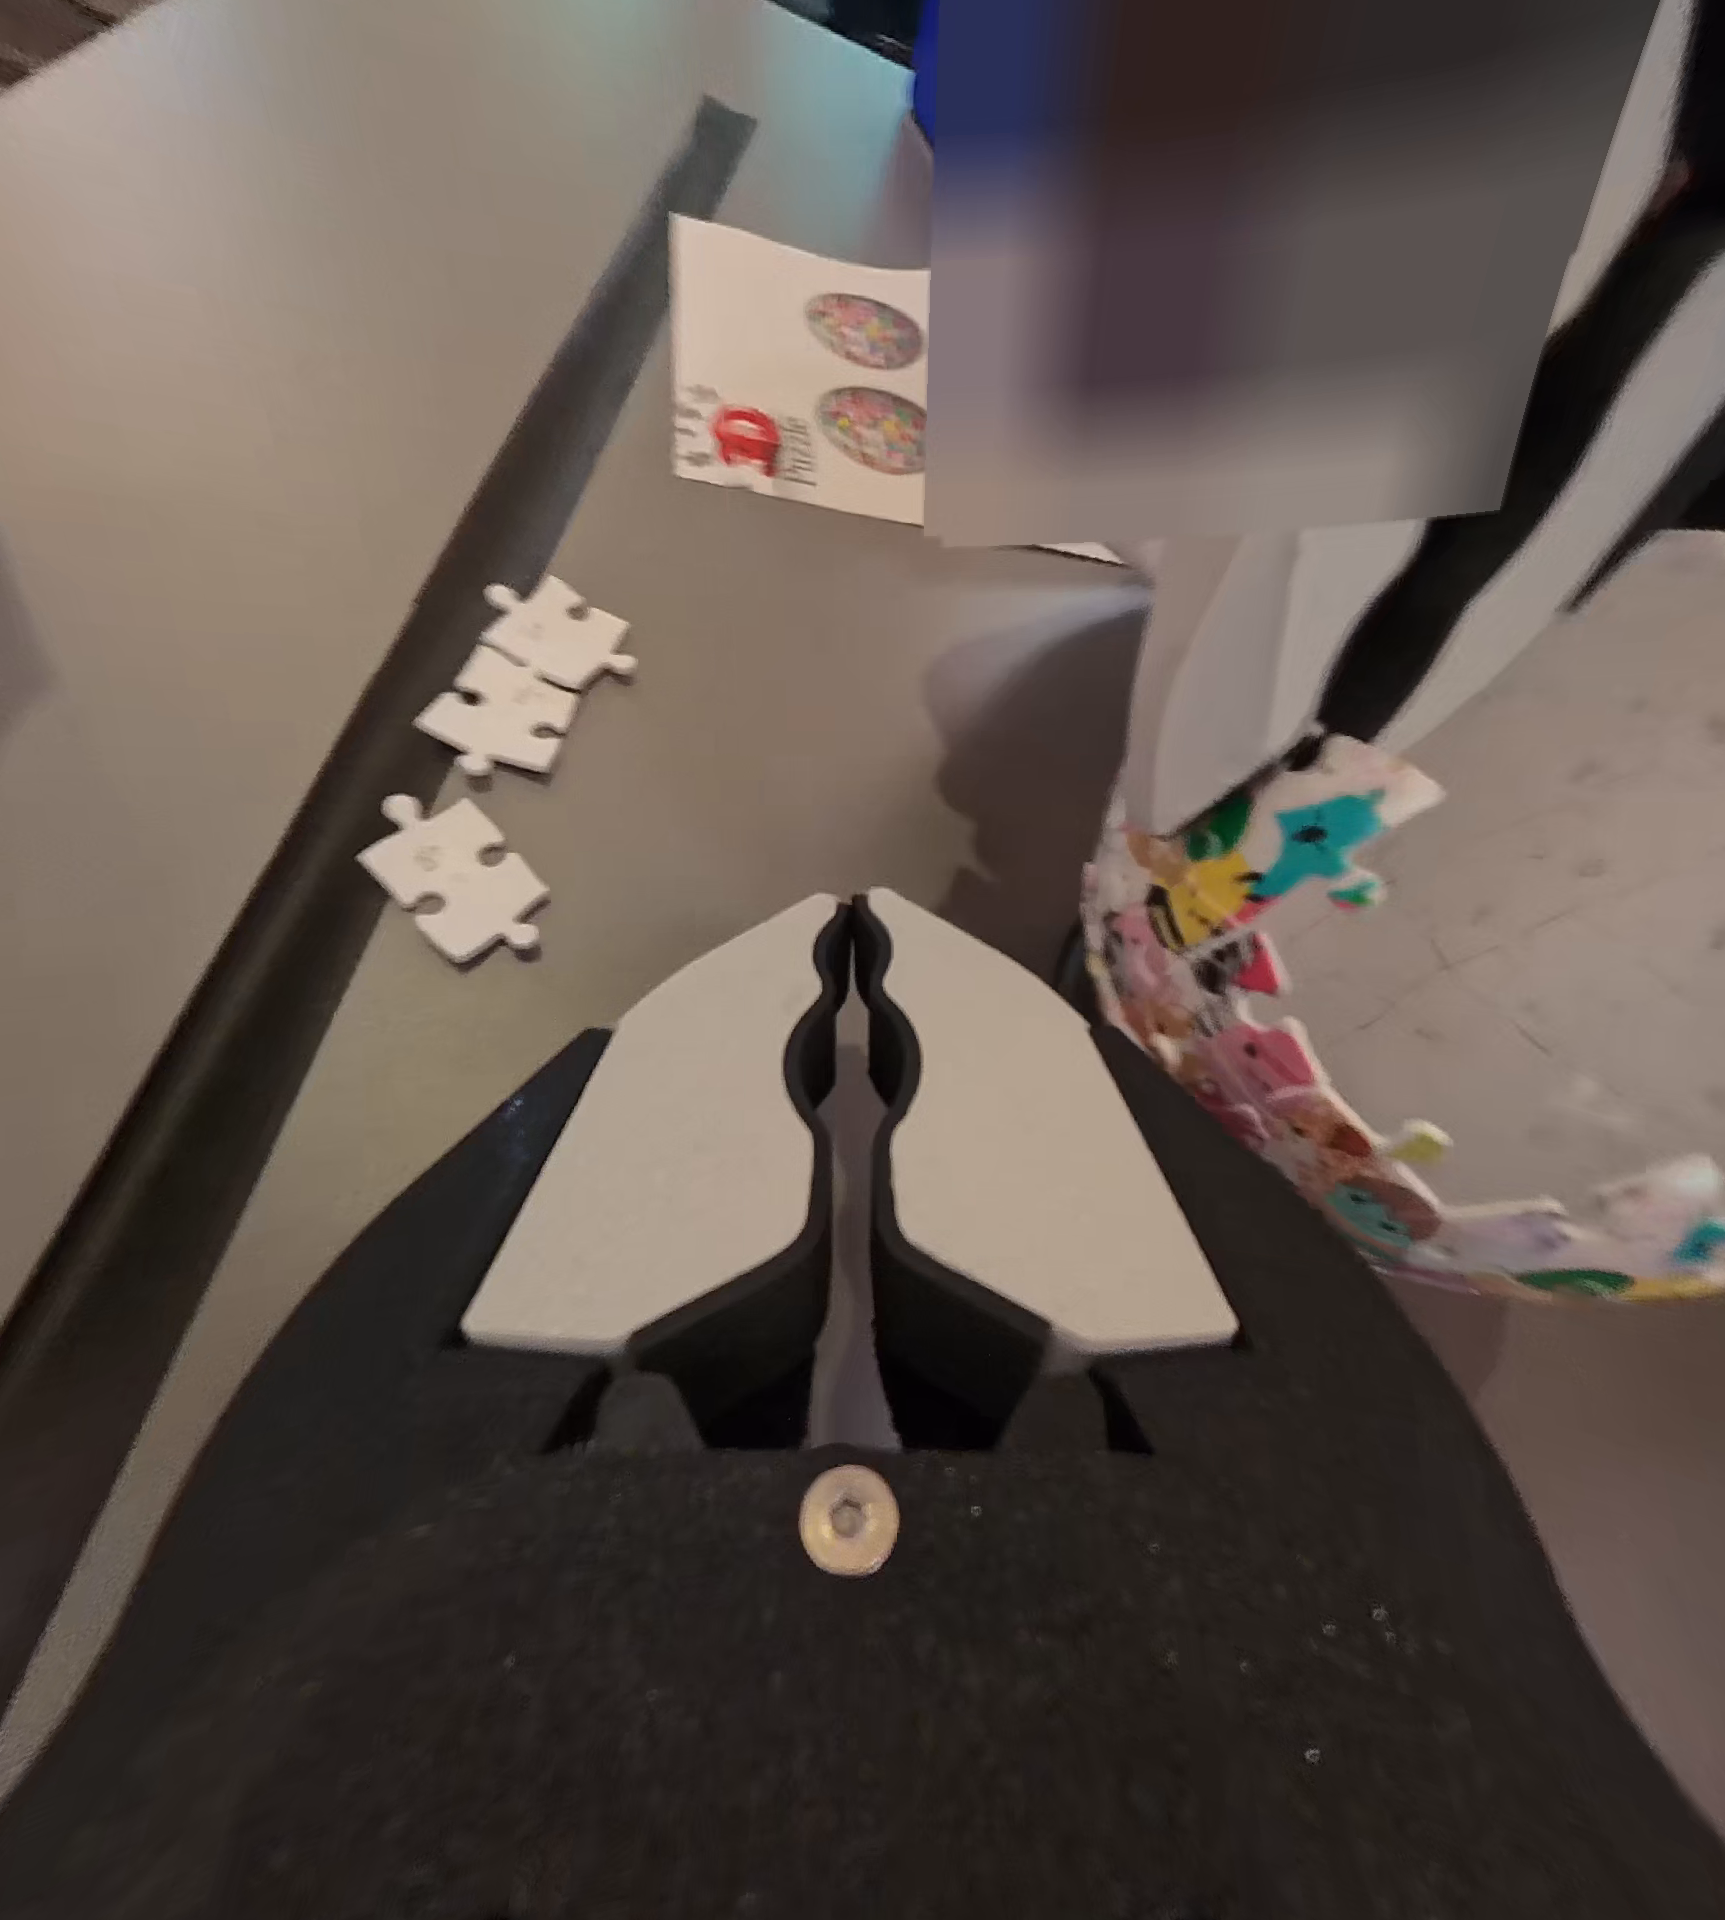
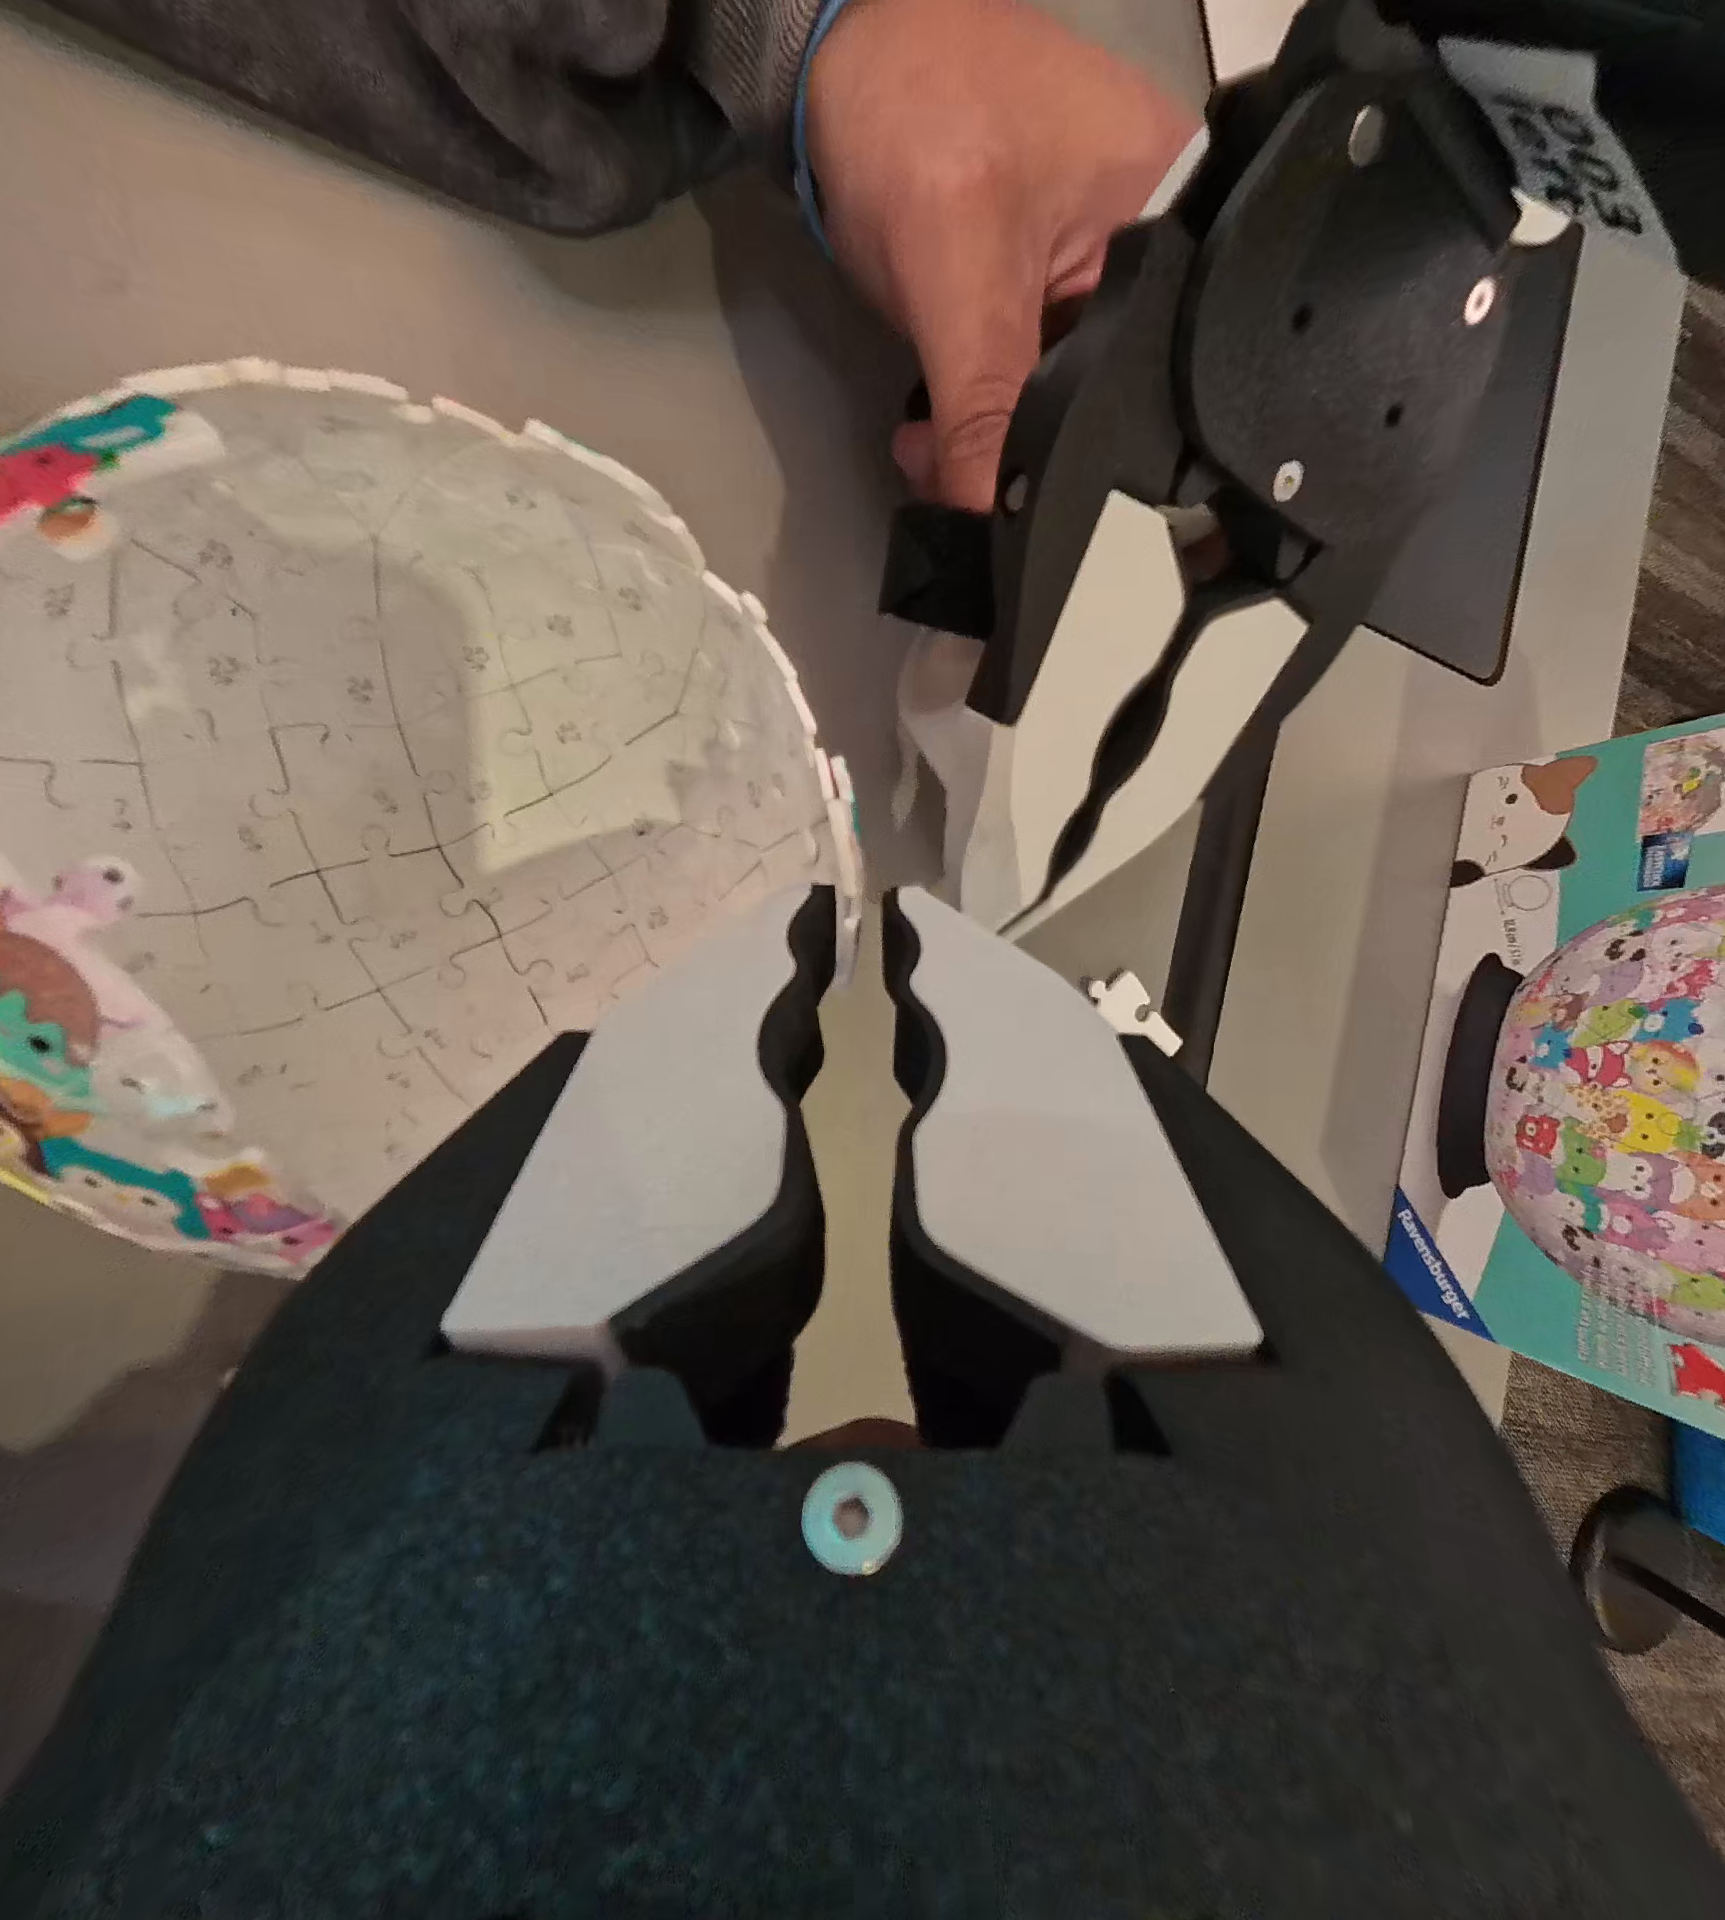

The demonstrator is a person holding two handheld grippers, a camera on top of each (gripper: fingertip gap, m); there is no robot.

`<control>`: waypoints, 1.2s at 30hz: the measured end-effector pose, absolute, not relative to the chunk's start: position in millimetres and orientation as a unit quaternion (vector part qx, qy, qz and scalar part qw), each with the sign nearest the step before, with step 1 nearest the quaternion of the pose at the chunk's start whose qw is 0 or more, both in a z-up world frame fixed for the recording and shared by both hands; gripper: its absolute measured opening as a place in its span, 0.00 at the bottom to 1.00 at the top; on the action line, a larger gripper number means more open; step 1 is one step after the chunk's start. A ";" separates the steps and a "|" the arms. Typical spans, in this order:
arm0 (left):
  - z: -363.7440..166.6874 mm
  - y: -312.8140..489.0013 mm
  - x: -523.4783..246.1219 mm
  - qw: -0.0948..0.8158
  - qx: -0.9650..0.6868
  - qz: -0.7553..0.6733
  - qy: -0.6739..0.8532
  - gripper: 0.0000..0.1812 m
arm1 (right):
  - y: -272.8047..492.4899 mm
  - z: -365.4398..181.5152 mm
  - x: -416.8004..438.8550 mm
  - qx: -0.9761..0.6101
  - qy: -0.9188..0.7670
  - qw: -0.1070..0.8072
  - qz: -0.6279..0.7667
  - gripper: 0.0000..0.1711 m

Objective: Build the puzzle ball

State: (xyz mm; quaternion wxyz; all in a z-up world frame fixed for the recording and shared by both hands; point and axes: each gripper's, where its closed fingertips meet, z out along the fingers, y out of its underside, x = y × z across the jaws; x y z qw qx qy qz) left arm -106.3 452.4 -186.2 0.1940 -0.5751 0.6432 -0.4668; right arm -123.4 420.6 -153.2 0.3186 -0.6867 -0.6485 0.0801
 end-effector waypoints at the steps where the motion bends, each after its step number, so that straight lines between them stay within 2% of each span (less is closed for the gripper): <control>1: -186.0 449.8 -107.9 0.195 -0.571 -0.466 0.647 0.00 | 420.6 -153.1 -122.8 -0.688 -0.648 0.318 0.080 0.05; 6: -189.6 434.2 -118.3 0.180 -0.562 -0.448 0.672 0.00 | 417.4 -140.9 -120.9 -0.682 -0.649 0.329 0.072 0.12; 9: -190.4 433.1 -117.4 0.179 -0.566 -0.443 0.671 0.00 | 417.4 -133.5 -127.6 -0.673 -0.654 0.339 0.059 0.25; 11: -192.2 434.6 -116.3 0.180 -0.572 -0.440 0.668 0.00 | 419.2 -140.0 -130.3 -0.668 -0.671 0.321 0.035 0.29; 17: -201.3 431.6 -113.3 0.172 -0.579 -0.430 0.672 0.00 | 428.7 -153.5 -136.3 -0.666 -0.691 0.280 0.001 0.31; 24: -210.5 426.4 -110.9 0.169 -0.581 -0.401 0.688 0.00 | 438.6 -156.7 -133.5 -0.656 -0.698 0.282 -0.055 0.29; 36: -214.6 424.8 -110.0 0.147 -0.589 -0.400 0.687 0.00 | 437.5 -161.4 -133.8 -0.656 -0.700 0.277 -0.060 0.29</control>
